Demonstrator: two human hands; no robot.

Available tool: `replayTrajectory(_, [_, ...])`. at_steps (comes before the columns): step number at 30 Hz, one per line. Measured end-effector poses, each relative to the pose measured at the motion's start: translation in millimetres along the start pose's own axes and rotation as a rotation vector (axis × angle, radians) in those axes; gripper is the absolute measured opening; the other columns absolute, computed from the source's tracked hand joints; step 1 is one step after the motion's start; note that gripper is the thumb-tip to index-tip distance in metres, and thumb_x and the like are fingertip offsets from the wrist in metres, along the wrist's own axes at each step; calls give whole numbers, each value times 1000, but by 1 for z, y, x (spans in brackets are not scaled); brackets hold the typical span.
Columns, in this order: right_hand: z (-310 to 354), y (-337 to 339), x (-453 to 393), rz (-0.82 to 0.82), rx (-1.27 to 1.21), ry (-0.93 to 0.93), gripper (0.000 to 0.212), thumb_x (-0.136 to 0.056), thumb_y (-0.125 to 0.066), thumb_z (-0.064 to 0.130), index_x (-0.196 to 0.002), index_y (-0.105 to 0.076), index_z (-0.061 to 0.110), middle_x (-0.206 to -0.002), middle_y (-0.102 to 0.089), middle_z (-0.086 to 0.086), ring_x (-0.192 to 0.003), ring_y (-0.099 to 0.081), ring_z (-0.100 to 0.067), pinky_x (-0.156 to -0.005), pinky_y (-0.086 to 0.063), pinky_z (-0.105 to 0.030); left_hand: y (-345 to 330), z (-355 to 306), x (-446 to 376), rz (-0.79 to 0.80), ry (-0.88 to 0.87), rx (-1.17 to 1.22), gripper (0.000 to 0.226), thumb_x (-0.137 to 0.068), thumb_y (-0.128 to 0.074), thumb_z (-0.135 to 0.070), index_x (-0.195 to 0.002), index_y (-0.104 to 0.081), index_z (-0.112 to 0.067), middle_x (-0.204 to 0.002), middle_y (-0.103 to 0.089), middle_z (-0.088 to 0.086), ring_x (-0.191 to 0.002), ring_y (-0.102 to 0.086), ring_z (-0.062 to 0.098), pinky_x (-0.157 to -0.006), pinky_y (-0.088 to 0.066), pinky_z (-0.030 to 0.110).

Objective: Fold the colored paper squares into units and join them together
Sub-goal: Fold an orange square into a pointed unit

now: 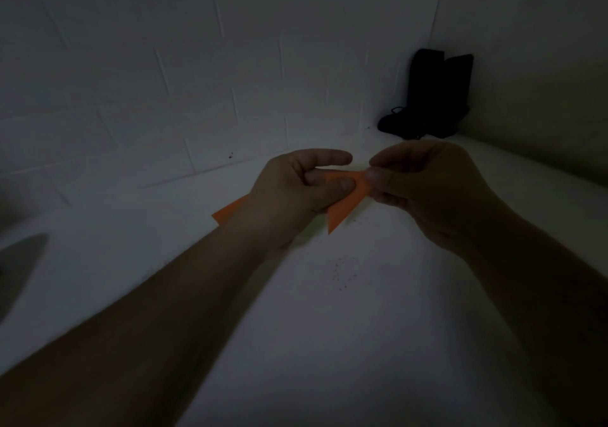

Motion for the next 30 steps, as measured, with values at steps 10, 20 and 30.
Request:
replayTrajectory(10, [-1, 4, -1, -10, 34, -22, 15, -82, -74, -4, -82, -70, 11, -68, -73, 0, -68, -72, -18, -69, -63, -33, 3, 1, 0, -32, -8, 15, 24, -92, -71, 0, -108, -72, -19, -93, -76, 17, -92, -74, 29, -87, -62, 41])
replayTrajectory(20, [-8, 0, -5, 10, 119, -31, 18, -88, -72, 4, -81, -75, 21, -77, -76, 5, -76, -74, -13, -70, -60, -25, 11, 0, -2, -162, -22, -96, 13, -90, -76, -5, -93, -78, -17, -86, -78, 12, -84, -77, 26, -82, -64, 34])
replayTrajectory(30, [-7, -3, 2, 104, 136, -89, 25, -81, -73, -9, -97, -72, 11, -70, -71, -11, -62, -69, -18, -63, -58, -29, 3, 4, 1, 8, -64, -289, 14, -84, -82, -29, -98, -81, -26, -91, -78, 12, -91, -75, 34, -92, -59, 54])
Point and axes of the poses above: each hand's wrist, its own x-axis away from the middle knuckle, its own y-axis out of the back of the hand, z = x × y, the point moved 5 cm from there along -x, towards the middle knuckle
